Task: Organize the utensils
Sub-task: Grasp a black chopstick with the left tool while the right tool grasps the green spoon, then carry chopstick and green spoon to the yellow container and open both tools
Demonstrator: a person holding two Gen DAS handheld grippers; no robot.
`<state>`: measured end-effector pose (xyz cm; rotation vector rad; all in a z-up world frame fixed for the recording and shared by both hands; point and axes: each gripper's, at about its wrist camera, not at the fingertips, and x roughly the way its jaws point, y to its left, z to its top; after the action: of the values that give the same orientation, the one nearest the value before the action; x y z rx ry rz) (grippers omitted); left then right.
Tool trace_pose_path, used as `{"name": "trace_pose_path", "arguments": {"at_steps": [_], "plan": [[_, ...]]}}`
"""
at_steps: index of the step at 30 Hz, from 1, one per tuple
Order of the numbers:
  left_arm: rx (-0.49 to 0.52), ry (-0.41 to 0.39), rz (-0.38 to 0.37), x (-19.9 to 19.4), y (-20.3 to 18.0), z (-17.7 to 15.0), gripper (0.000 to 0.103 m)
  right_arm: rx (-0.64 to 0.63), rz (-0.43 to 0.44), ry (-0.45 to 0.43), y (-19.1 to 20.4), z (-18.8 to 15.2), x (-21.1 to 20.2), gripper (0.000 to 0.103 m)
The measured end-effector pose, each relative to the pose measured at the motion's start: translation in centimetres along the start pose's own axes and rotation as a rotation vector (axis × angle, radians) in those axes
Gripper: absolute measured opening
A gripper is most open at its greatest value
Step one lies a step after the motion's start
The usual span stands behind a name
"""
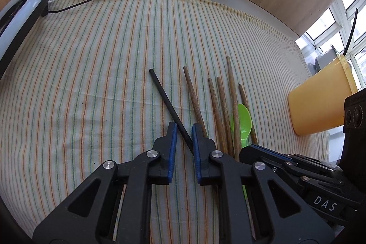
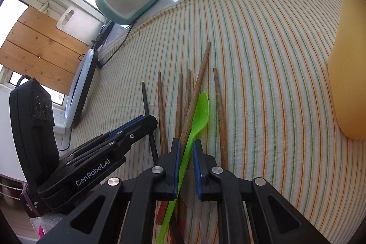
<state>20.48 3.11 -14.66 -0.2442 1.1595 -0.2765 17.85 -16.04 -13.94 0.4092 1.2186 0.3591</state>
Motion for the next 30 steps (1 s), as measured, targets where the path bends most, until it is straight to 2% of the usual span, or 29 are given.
{"name": "trace_pose_path", "arguments": {"at_steps": [5,9,11,18,23,30], "plan": [[-0.002,-0.003,-0.002,-0.3,0.4,-0.2,0.004,-0.012,-0.006,-0.006,0.2,0.1,-0.2,0.003],[0.01,-0.008,0.012,-0.5,0.3,-0.4,0.004,0.017,0.027,-0.002,-0.2,0.1,-0.2,0.009],[0.02,-0.009,0.026,-0.4,0.2,-0.4,0.004,0.019,0.015,0.001,-0.2,0.0,-0.1,0.014],[0.019,-0.007,0.021,-0.4,0.3,-0.4,0.004,0.059,0.029,0.028,-0.6,0.3,1.1,0.014],[0.009,-0.01,0.006,-0.6,0.6,-0.4,0.003,0.043,0.019,0.024,-0.2,0.2,1.3,0.003],[-0.009,-0.041,-0.003,-2.0,1.2,-0.5,0.003,-0.026,0.022,-0.014,0.9,0.2,-0.6,0.001]]}}
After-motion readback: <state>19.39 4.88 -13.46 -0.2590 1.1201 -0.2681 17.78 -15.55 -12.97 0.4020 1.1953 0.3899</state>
